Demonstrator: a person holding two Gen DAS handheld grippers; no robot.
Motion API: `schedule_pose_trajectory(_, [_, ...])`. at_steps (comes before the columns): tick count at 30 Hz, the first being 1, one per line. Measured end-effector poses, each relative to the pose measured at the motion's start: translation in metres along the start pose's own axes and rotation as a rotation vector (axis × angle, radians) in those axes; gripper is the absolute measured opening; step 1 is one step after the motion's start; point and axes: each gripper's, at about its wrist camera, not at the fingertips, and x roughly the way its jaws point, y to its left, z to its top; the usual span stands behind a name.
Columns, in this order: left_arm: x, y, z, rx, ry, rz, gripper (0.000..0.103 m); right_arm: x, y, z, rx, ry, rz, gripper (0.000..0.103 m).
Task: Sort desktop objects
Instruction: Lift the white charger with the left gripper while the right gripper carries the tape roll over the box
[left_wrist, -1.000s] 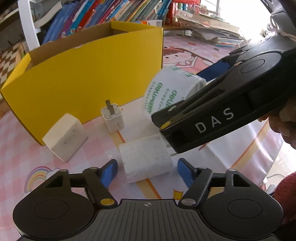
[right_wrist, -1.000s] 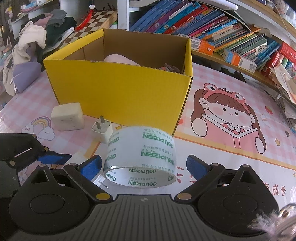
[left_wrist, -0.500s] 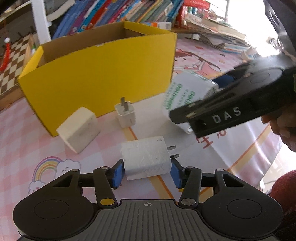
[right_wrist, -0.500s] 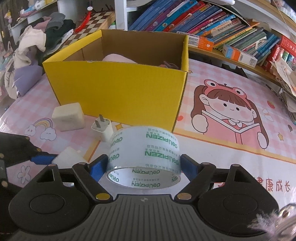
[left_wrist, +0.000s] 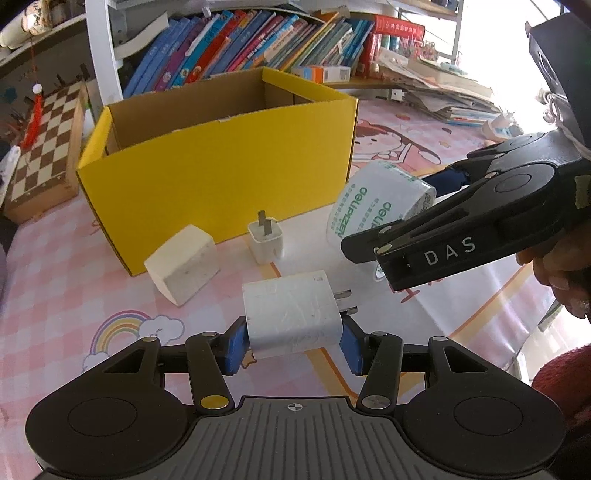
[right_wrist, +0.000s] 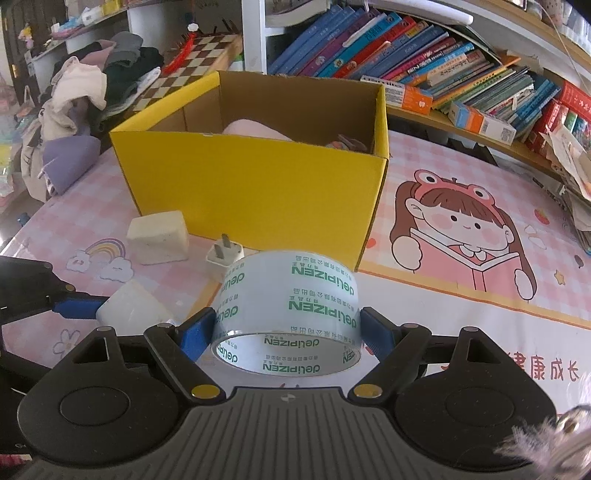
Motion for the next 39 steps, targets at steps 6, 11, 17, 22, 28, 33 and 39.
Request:
schedule_pose_trajectory(6, [-0.007,0.004,-0.002,-0.004,-0.018,0.005,0.050,-0.004,0.006,0.000,-0.005,-0.006,-0.006,0.083])
schedule_pose_trajectory(11, [-0.014,0.008,-0.004,-0.009,-0.037,0.001,0.050,-0.010,0.012,0.000,-0.013,-0.021,-0.015,0.083])
schedule_pose_trajectory(17, [-0.020,0.009,-0.002,0.002,-0.045,-0.005,0.050,-0.015,0.015,0.000,0.000,-0.040,-0.023,0.083])
schedule_pose_trajectory(22, [-0.029,0.008,0.005,0.016,-0.083,-0.012,0.050,-0.025,0.015,0.004,0.001,-0.077,-0.029,0.083])
schedule_pose_trajectory(28, [-0.042,0.007,0.018,0.017,-0.142,-0.021,0.050,-0.040,0.011,0.016,0.011,-0.138,-0.021,0.083])
schedule_pose_trajectory(33, [-0.053,0.009,0.031,0.018,-0.194,-0.018,0.050,-0.051,0.007,0.028,0.018,-0.194,-0.002,0.083])
schedule_pose_trajectory(39, [-0.064,0.010,0.047,0.035,-0.258,0.002,0.050,-0.061,-0.001,0.044,0.027,-0.264,0.012,0.083])
